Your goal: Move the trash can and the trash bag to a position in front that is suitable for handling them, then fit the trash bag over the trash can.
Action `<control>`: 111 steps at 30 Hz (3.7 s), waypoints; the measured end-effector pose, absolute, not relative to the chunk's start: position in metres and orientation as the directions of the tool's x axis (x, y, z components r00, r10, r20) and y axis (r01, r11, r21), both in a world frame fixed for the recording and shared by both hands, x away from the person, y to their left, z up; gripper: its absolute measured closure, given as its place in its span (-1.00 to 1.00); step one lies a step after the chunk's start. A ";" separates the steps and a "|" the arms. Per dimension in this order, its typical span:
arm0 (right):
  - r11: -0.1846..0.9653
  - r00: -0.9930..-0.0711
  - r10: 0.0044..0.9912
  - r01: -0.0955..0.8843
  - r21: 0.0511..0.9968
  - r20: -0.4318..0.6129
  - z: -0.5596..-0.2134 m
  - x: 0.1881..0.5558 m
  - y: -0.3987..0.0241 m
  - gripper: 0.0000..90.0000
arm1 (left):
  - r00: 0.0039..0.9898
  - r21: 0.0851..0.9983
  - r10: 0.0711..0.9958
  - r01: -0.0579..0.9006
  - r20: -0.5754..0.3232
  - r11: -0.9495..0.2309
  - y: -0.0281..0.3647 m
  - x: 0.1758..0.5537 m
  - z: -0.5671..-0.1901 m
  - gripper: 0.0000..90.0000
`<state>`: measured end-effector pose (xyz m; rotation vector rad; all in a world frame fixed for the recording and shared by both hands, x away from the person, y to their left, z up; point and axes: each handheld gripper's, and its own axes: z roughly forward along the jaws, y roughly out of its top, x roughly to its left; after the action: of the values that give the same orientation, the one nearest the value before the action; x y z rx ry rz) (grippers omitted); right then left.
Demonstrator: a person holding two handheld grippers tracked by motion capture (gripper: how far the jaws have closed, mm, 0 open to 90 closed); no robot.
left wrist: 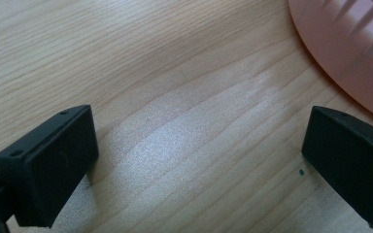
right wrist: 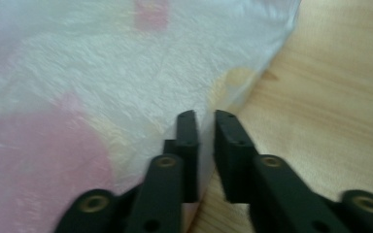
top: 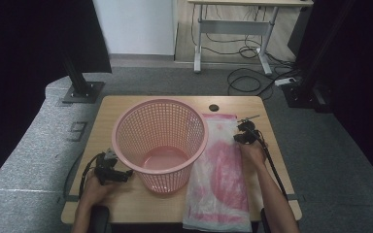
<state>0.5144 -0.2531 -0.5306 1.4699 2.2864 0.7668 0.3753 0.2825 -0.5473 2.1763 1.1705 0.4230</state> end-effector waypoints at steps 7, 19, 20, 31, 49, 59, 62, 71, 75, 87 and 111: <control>0.300 -0.330 0.943 0.768 0.566 -0.051 -0.527 0.499 -0.298 0.97 | 0.555 0.656 0.832 0.632 -0.013 -0.412 0.283 0.375 -0.547 -1.00; 0.209 -0.215 0.974 0.766 0.609 -0.063 -0.527 0.423 -0.389 0.93 | 0.553 0.657 0.833 0.633 -0.013 -0.410 0.282 0.376 -0.547 -1.00; 0.194 -0.204 0.977 0.765 0.614 -0.054 -0.528 0.409 -0.398 0.92 | 0.553 0.657 0.833 0.633 -0.013 -0.410 0.282 0.376 -0.547 -1.00; 0.214 -0.277 0.960 0.642 0.736 -0.037 -0.504 0.381 -0.386 -0.52 | 0.613 0.680 0.790 0.572 0.018 -0.460 0.279 0.356 -0.520 -1.00; 0.419 -0.592 0.803 0.483 0.769 -0.065 -0.478 0.378 -0.261 -0.95 | 0.675 0.793 0.737 0.445 0.008 -0.416 0.232 0.378 -0.488 -1.00; 0.385 -0.635 0.773 0.440 0.811 -0.023 -0.476 0.398 -0.227 -0.95 | 0.709 0.785 0.703 0.411 0.044 -0.463 0.186 0.413 -0.485 -1.00; 0.377 -0.621 0.783 0.446 0.812 -0.022 -0.476 0.399 -0.229 -0.94 | 0.705 0.779 0.705 0.404 0.069 -0.480 0.180 0.415 -0.484 -1.00; 0.390 -0.608 0.793 0.463 0.796 -0.035 -0.481 0.389 -0.251 -0.97 | 0.699 0.739 0.706 0.415 0.114 -0.530 0.198 0.392 -0.494 -1.00; 0.362 -0.583 0.812 0.510 0.781 0.004 -0.497 0.383 -0.269 -0.97 | 0.695 0.709 0.708 0.436 0.126 -0.554 0.209 0.380 -0.505 -1.00; 0.360 -0.544 0.839 0.588 0.725 0.025 -0.537 0.374 -0.294 -0.97 | 0.662 0.647 0.744 0.527 0.094 -0.550 0.230 0.367 -0.542 -1.00; 0.382 -0.556 0.831 0.580 0.719 0.007 -0.558 0.372 -0.292 -1.00 | 0.673 0.660 0.739 0.558 -0.006 -0.503 0.230 0.370 -0.548 -1.00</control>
<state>0.3716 -0.2921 -0.5577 1.2279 2.2907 0.9775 0.3702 0.2298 -0.5484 2.2440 0.9949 0.3674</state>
